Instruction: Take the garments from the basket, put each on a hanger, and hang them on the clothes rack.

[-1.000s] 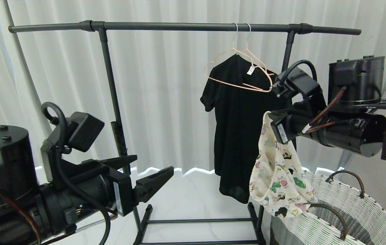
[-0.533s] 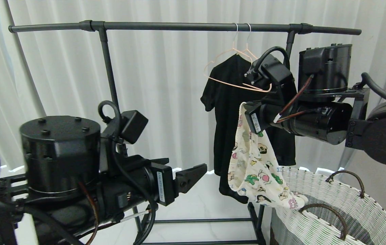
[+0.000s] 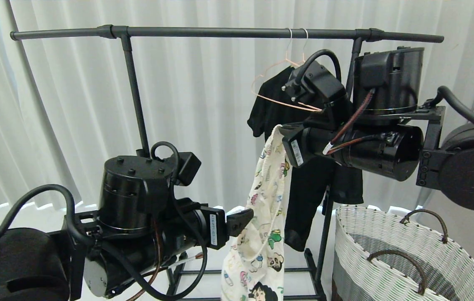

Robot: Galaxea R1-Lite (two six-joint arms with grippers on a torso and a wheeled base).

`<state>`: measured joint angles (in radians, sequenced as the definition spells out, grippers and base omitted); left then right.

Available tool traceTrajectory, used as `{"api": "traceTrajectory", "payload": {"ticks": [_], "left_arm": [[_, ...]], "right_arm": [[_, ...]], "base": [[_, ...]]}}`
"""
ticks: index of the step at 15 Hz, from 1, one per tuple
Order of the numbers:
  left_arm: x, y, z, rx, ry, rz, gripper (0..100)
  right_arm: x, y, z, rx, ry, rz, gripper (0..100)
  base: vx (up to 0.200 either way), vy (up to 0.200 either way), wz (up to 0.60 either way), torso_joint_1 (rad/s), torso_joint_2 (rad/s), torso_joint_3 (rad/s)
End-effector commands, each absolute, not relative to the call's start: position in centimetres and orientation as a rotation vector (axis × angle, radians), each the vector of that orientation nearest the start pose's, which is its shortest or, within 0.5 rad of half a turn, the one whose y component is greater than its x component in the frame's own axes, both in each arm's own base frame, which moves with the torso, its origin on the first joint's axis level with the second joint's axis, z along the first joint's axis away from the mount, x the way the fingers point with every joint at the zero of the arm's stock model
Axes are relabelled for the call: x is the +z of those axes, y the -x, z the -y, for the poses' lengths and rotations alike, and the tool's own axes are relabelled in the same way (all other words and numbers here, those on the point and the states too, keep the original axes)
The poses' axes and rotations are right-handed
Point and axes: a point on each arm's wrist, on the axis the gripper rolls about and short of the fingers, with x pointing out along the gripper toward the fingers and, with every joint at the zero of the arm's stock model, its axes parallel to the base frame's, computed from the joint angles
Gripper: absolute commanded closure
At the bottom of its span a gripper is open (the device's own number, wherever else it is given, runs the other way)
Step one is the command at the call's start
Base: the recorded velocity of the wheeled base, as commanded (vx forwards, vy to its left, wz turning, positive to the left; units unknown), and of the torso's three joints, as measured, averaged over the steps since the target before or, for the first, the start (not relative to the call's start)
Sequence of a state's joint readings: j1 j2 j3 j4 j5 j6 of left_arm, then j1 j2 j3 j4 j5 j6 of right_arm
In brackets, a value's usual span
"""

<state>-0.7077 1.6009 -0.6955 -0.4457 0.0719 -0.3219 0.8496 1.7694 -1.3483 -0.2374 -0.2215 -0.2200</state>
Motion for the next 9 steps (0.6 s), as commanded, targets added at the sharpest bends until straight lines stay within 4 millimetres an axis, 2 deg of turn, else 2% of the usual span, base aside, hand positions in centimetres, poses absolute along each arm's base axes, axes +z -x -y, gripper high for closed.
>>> {"api": "traceTrajectory", "payload": {"ticks": [1,4,9], "left_arm": [[15.6,-20.7,17.5,-0.54,0.118,-0.551,0],[13.9,-21.6,16.9,-0.474,0.098,-0.601,0],[9.8,-19.3,14.8,-0.421,0.022,-0.758,0]], "right_arm": [[27.3,-22.5,-27.0,0.681,0.302,-0.085,100],[28.2,-21.7,-28.2,0.716,0.278,-0.053,100],[29.6,-21.5,-27.9,0.712,0.263,-0.03,100]], "base": [[0.0,0.0,0.0,0.0,0.0,0.0],[0.0,0.0,0.0,0.0,0.0,0.0],[0.0,0.0,0.0,0.0,0.0,0.0]]}}
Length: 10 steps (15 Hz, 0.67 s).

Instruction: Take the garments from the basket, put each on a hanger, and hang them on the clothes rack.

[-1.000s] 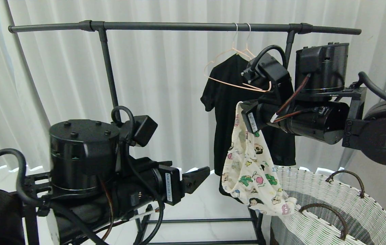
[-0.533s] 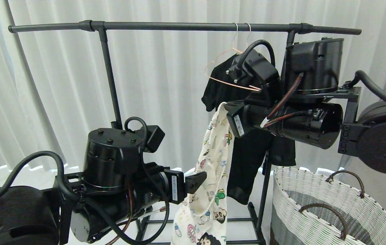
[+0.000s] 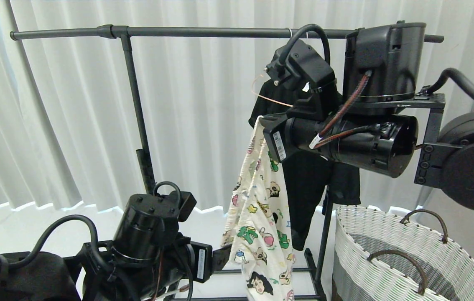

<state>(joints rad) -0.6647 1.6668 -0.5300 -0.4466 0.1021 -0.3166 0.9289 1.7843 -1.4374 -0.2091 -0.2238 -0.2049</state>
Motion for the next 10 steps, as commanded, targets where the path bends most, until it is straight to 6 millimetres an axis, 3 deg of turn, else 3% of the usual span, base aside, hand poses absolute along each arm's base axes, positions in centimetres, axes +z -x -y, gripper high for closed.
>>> {"api": "traceTrajectory", "payload": {"ticks": [1,2,3,6,10], "left_arm": [[9.6,-19.3,14.8,-0.418,0.017,-0.766,0],[9.7,-19.3,14.9,-0.422,0.017,-0.764,0],[9.8,-19.3,14.8,-0.42,0.017,-0.76,100],[9.8,-19.2,14.8,-0.367,-0.006,-0.74,100],[13.2,-18.2,13.5,-0.419,-0.073,-0.582,100]], "right_arm": [[29.8,-21.4,-27.8,0.712,0.263,-0.03,100],[29.9,-21.4,-27.6,0.71,0.262,-0.029,100],[29.9,-21.4,-27.5,0.708,0.264,-0.032,100],[29.4,-22.1,-26.8,0.68,0.261,-0.067,100],[28.1,-23.5,-22.7,0.572,0.288,-0.152,100]], "base": [[0.0,0.0,0.0,0.0,0.0,0.0],[0.0,0.0,0.0,0.0,0.0,0.0],[0.0,0.0,0.0,0.0,0.0,0.0],[0.0,0.0,0.0,0.0,0.0,0.0],[0.0,0.0,0.0,0.0,0.0,0.0]]}}
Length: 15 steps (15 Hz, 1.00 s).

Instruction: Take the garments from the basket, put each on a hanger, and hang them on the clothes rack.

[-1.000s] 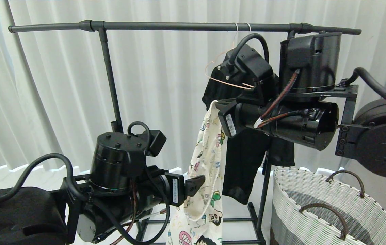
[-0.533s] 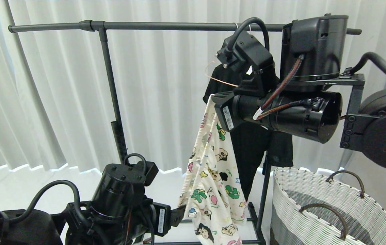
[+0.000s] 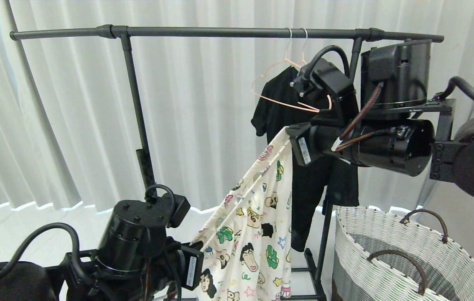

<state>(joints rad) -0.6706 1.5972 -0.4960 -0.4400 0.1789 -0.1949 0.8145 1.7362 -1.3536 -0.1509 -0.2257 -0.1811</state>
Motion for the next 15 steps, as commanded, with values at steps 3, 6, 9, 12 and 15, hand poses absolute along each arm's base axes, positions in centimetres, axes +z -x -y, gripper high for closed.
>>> {"api": "traceTrajectory", "payload": {"ticks": [3,6,9,12,15], "left_arm": [[17.2,-18.9,12.4,-0.476,-0.124,-0.531,100],[25.0,-19.0,12.7,-0.587,-0.1,-0.568,100],[30.5,-19.2,13.1,-0.629,-0.086,-0.543,100],[33.1,-18.8,13.1,-0.645,-0.089,-0.5,100],[34.7,-17.1,13.2,-0.692,-0.096,-0.463,100]], "right_arm": [[28.0,-21.6,-19.8,0.553,0.311,-0.219,100],[28.7,-18.9,-17.3,0.552,0.309,-0.251,100],[30.2,-17.5,-15.6,0.537,0.298,-0.23,100],[32.6,-16.9,-14.9,0.529,0.273,-0.184,100],[35.0,-16.7,-14.7,0.528,0.253,-0.143,100]], "base": [[0.0,0.0,0.0,0.0,0.0,0.0],[0.0,0.0,0.0,0.0,0.0,0.0],[0.0,0.0,0.0,0.0,0.0,0.0],[0.0,0.0,0.0,0.0,0.0,0.0],[0.0,0.0,0.0,0.0,0.0,0.0]]}}
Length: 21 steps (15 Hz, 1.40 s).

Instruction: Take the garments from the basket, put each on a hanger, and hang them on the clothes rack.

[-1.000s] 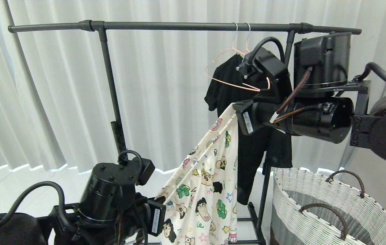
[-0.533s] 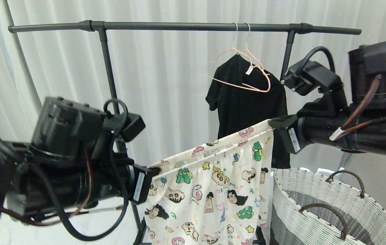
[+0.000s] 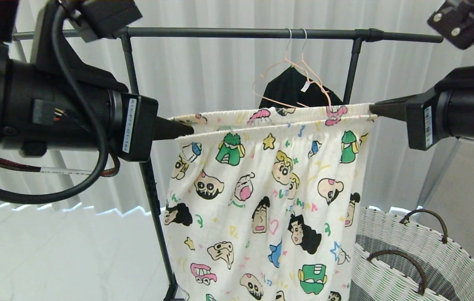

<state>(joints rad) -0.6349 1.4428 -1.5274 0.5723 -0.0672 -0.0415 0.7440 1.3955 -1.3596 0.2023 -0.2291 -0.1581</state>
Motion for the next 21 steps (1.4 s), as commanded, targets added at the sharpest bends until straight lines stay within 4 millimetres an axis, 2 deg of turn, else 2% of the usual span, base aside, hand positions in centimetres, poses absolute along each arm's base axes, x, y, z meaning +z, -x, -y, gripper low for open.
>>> {"api": "traceTrajectory", "payload": {"ticks": [1,9,12,14,18,21], "left_arm": [[35.1,-16.5,13.2,-0.712,-0.095,-0.444,100],[35.2,-16.0,13.0,-0.675,-0.103,-0.43,100],[35.2,-16.1,13.2,-0.694,-0.17,-0.408,100],[34.9,-17.2,14.1,-0.714,-0.242,-0.363,100],[34.3,-20.5,16.8,-0.715,-0.231,-0.269,100],[33.5,-22.1,18.0,-0.716,-0.217,-0.267,100]], "right_arm": [[35.3,-16.6,-14.6,0.528,0.251,-0.138,100],[35.3,-16.3,-14.7,0.543,0.254,-0.139,100],[35.3,-15.6,-14.0,0.544,0.261,-0.166,100],[35.2,-14.4,-12.9,0.552,0.261,-0.197,100],[34.7,-11.5,-10.6,0.647,0.271,-0.255,100],[33.9,-9.2,-10.5,0.762,0.256,-0.283,100]], "base": [[0.0,0.0,0.0,0.0,0.0,0.0],[0.0,0.0,0.0,0.0,0.0,0.0],[0.0,0.0,0.0,0.0,0.0,0.0],[0.0,0.0,0.0,0.0,0.0,0.0],[0.0,0.0,0.0,0.0,0.0,0.0],[0.0,0.0,0.0,0.0,0.0,0.0]]}}
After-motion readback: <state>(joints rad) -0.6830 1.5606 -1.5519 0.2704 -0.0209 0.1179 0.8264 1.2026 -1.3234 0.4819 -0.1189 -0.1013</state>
